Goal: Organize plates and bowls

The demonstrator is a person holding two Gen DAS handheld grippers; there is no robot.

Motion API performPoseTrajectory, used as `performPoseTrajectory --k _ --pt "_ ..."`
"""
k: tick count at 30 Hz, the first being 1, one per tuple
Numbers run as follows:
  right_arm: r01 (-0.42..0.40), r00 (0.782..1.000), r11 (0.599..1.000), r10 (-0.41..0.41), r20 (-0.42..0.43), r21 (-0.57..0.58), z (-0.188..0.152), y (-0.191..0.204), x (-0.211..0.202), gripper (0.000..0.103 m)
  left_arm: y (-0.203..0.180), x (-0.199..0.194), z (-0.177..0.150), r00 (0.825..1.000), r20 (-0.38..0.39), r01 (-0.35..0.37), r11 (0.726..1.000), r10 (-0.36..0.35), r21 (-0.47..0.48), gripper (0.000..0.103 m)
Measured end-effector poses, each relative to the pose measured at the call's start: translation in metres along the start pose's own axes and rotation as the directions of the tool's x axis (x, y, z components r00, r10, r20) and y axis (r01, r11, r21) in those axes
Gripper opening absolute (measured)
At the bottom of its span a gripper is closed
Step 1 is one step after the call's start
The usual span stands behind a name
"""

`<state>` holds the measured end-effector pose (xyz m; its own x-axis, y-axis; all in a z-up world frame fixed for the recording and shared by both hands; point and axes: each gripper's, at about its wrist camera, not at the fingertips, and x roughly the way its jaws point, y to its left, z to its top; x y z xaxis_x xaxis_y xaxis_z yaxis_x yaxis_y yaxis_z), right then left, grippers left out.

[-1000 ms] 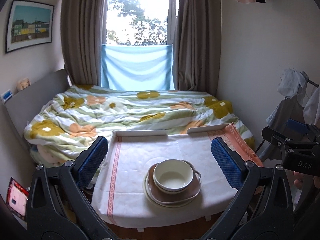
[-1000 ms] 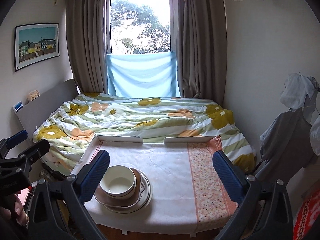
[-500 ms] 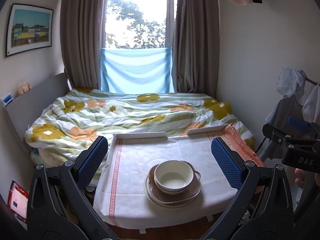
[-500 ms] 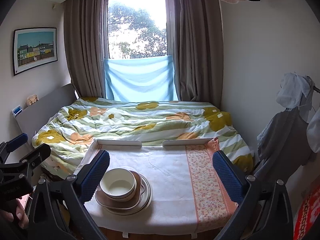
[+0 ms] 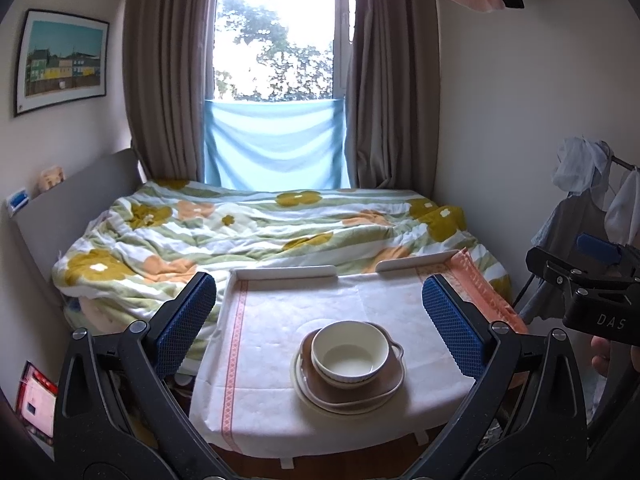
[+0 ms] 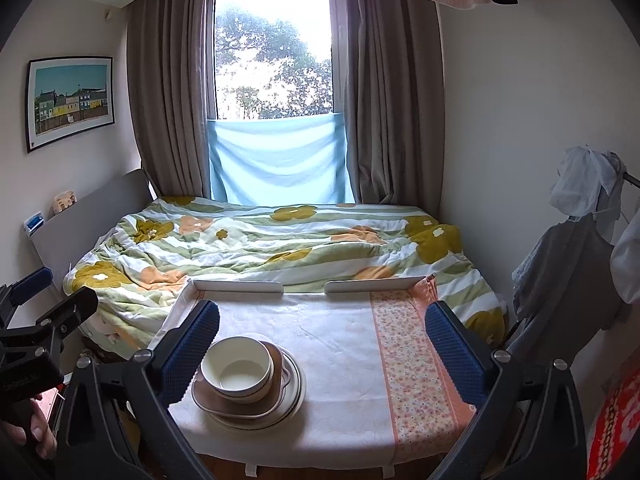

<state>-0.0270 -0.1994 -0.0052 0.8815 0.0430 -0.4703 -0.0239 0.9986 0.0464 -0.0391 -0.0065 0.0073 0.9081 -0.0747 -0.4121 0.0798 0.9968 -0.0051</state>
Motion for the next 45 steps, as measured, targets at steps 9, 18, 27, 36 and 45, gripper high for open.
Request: performPoseTrajectory --k 9,18,27,36,45 --pt "0.002 1.000 1.000 -0.002 0.006 0.000 0.003 -0.002 -0.001 0.102 0.000 0.000 0.002 1.000 0.003 -0.008 1.000 0.008 0.003 0.103" --pt "0.003 1.000 1.000 -0.003 0.005 0.000 0.004 -0.002 0.000 0.102 0.001 0.000 0.002 1.000 0.005 -0.014 1.000 0.014 0.003 0.103" --pt "0.003 1.000 1.000 -0.003 0.005 0.001 0.004 -0.002 0.001 0.102 0.001 0.000 0.002 1.000 0.005 -0.012 1.000 0.012 0.002 0.103" --pt "0.003 1.000 1.000 -0.003 0.000 -0.003 0.005 -0.004 0.005 0.102 0.004 0.001 0.003 1.000 0.004 -0.019 1.000 0.019 -0.001 0.103" --pt "0.002 1.000 1.000 -0.003 -0.010 -0.010 0.005 -0.008 0.016 0.102 0.001 0.005 0.005 0.998 0.017 -0.058 0.998 0.058 0.013 0.103"
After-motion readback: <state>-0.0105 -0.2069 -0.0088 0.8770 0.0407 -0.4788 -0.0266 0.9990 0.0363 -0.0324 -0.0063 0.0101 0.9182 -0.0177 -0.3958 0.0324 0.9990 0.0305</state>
